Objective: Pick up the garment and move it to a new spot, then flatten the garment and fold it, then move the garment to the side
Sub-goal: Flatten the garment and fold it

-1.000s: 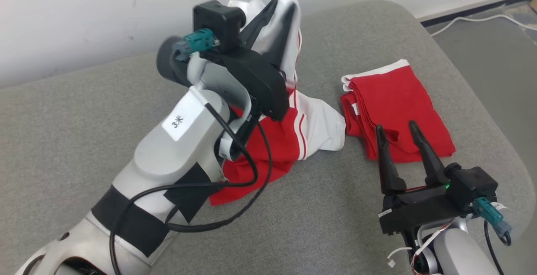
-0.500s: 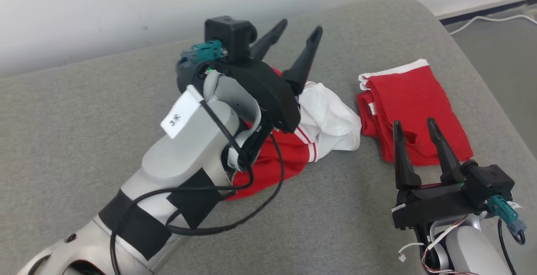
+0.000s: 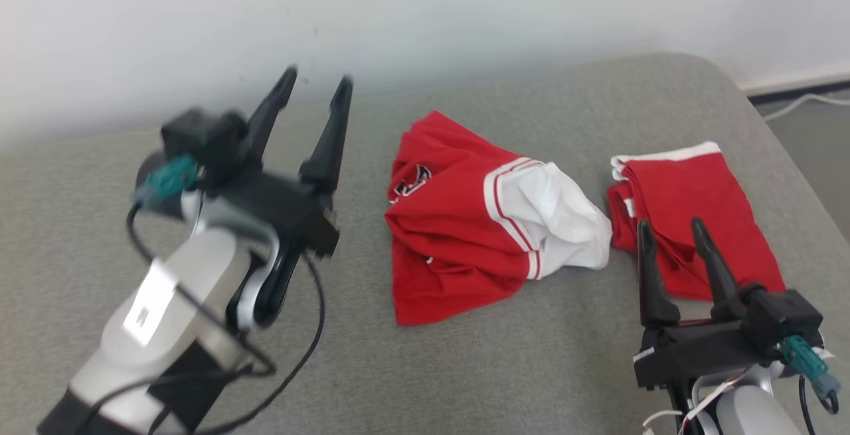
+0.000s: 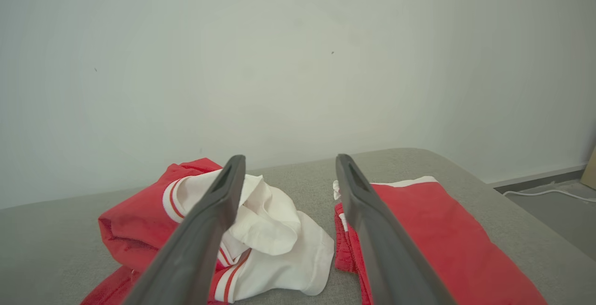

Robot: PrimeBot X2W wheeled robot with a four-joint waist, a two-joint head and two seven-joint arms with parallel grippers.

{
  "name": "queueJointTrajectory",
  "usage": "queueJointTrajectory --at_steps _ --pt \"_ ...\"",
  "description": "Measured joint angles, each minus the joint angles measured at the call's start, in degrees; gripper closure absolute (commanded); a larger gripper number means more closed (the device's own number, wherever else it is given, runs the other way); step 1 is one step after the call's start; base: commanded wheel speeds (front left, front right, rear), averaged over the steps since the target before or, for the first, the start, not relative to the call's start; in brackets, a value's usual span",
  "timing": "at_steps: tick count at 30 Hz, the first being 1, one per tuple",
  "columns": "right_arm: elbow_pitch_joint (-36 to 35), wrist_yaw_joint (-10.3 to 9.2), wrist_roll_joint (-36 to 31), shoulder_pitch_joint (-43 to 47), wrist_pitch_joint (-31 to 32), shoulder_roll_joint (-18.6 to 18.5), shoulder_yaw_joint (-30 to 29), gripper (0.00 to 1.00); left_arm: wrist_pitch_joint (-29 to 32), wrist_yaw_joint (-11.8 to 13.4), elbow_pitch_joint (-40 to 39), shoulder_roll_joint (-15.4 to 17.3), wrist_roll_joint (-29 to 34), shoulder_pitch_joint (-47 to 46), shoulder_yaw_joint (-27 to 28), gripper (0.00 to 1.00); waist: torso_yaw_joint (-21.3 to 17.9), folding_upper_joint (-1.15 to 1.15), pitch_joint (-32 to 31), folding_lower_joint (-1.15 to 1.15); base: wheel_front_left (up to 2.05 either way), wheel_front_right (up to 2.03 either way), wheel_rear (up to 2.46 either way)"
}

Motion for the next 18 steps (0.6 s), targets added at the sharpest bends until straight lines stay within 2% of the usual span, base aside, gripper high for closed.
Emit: queueJointTrajectory --at_steps 11,14,18 --pt "-0.11 0.12 -0.09 2.01 0.0 0.15 2.11 0.0 -0.22 0.0 -7.25 4.66 9.03 25.14 15.89 0.0 4.0 -0.01 -4.78 -0.01 0.0 0.0 0.0" --pt "-0.16 0.33 -0.16 2.01 0.0 0.14 2.3 0.0 -0.22 0.0 -8.75 4.08 11.49 32.44 21.06 0.0 4.6 0.0 -5.7 -0.01 0.0 0.0 0.0" --pt "-0.26 0.32 -0.26 2.04 0.0 0.12 2.29 0.0 -0.22 0.0 -11.28 1.67 14.52 39.92 26.84 0.0 5.16 -0.01 -6.28 -0.01 0.0 0.0 0.0"
